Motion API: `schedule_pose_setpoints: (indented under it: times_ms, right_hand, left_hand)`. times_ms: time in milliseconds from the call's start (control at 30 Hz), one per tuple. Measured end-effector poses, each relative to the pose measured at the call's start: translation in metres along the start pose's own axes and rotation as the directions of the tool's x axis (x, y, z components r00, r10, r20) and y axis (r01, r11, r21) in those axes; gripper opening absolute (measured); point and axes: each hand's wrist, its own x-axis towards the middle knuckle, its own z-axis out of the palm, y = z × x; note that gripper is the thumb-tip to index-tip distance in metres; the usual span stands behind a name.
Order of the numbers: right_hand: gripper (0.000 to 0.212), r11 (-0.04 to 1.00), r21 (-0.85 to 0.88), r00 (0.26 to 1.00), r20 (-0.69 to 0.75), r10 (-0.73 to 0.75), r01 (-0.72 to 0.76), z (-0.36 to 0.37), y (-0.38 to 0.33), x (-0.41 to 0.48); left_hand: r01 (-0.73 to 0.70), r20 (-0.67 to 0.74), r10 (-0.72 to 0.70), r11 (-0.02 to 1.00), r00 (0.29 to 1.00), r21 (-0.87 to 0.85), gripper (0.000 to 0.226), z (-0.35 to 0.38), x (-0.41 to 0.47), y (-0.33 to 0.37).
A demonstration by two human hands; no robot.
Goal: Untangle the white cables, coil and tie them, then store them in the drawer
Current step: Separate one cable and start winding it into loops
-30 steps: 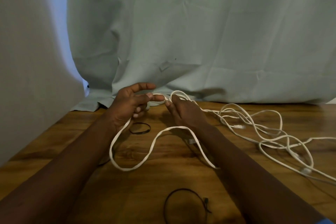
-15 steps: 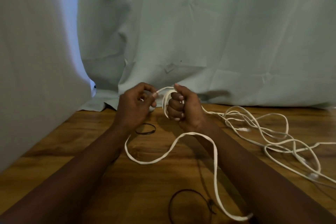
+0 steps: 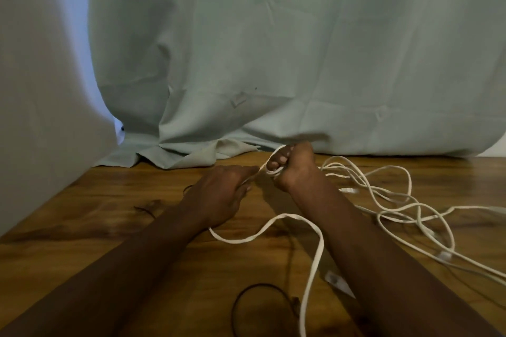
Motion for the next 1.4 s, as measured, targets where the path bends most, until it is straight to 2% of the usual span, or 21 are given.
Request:
schedule_pose_setpoints:
  times_ms: [100,167,333,500,667,733,767,867,933,967,1000,1067,1133,1200,1267,1333,1400]
  right_hand:
    - [0.03,0.996,0.043,0.994,-0.077,-0.073,0.077,0.002,-0.007,-0.003]
    - [0.029,0.99,0.088,0.991,-0.078,-0.104,0.111,0.002,-0.009,-0.004]
    - [0.036,0.971,0.13,0.979,-0.064,-0.195,0.201,-0.002,-0.013,0.004]
    - [0.044,0.957,0.039,0.955,0.052,-0.291,0.289,-0.006,-0.007,0.005]
    - [0.049,0.857,-0.229,0.882,0.225,-0.415,0.462,-0.006,0.002,0.015]
    - [0.059,0.716,-0.42,0.83,0.307,-0.467,0.558,-0.014,0.003,0.018]
    - [0.062,0.61,-0.499,0.788,0.373,-0.49,0.615,-0.018,0.003,0.018]
    - [0.06,0.17,-0.669,0.65,0.577,-0.494,0.724,-0.028,0.004,0.016]
    - [0.054,-0.138,-0.659,0.554,0.712,-0.431,0.739,-0.033,0.006,0.015]
    - [0.056,-0.242,-0.63,0.516,0.758,-0.399,0.738,-0.035,0.007,0.015]
    - [0.057,-0.311,-0.604,0.487,0.787,-0.378,0.734,-0.038,0.009,0.017]
    - [0.055,-0.374,-0.555,0.451,0.828,-0.334,0.743,-0.039,0.009,0.018]
    - [0.053,-0.409,-0.526,0.442,0.85,-0.288,0.746,-0.039,0.009,0.016]
    - [0.056,-0.414,-0.543,0.484,0.84,-0.247,0.731,-0.036,0.01,0.011]
    - [0.058,-0.354,-0.576,0.53,0.817,-0.227,0.737,-0.032,0.013,0.006]
    - [0.065,-0.213,-0.624,0.59,0.781,-0.206,0.752,-0.022,0.017,0.001]
    - [0.067,0.089,-0.694,0.7,0.703,-0.126,0.714,-0.011,0.019,-0.006]
  left_hand:
    - [0.01,0.018,-0.009,1.0,1.0,-0.02,0.045,0.002,0.0,0.008]
    - [0.037,0.025,-0.035,0.995,0.999,-0.095,0.037,0.002,0.001,0.013]
    - [0.218,0.128,-0.186,0.924,0.974,-0.315,0.015,0.004,0.001,0.015]
    - [0.45,0.262,-0.375,0.616,0.889,-0.647,0.018,0.002,0.001,0.022]
    - [0.621,0.5,-0.426,0.212,0.754,-0.755,0.014,-0.003,0.004,0.027]
    - [0.646,0.562,-0.412,0.089,0.717,-0.758,0.016,-0.006,0.005,0.027]
    - [0.657,0.585,-0.405,0.053,0.702,-0.752,0.019,-0.008,0.006,0.028]
    - [0.693,0.637,-0.374,0.022,0.674,-0.721,0.022,-0.015,0.009,0.029]
    - [0.713,0.672,-0.339,-0.003,0.659,-0.701,0.023,-0.022,0.01,0.028]
    - [0.721,0.685,-0.319,-0.007,0.655,-0.693,0.023,-0.026,0.01,0.028]
    - [0.726,0.691,-0.307,-0.001,0.654,-0.687,0.024,-0.031,0.01,0.028]
    - [0.727,0.685,-0.311,0.027,0.659,-0.686,0.025,-0.038,0.009,0.025]
    - [0.716,0.668,-0.329,0.038,0.668,-0.697,0.025,-0.045,0.011,0.021]
    - [0.686,0.631,-0.359,0.036,0.687,-0.726,0.024,-0.05,0.013,0.016]
    - [0.633,0.535,-0.437,0.109,0.723,-0.766,0.022,-0.053,0.014,0.009]
    - [0.559,0.364,-0.506,0.312,0.782,-0.768,0.021,-0.054,0.013,0.001]
    - [0.471,0.208,-0.507,0.471,0.836,-0.746,0.02,-0.057,0.011,-0.006]
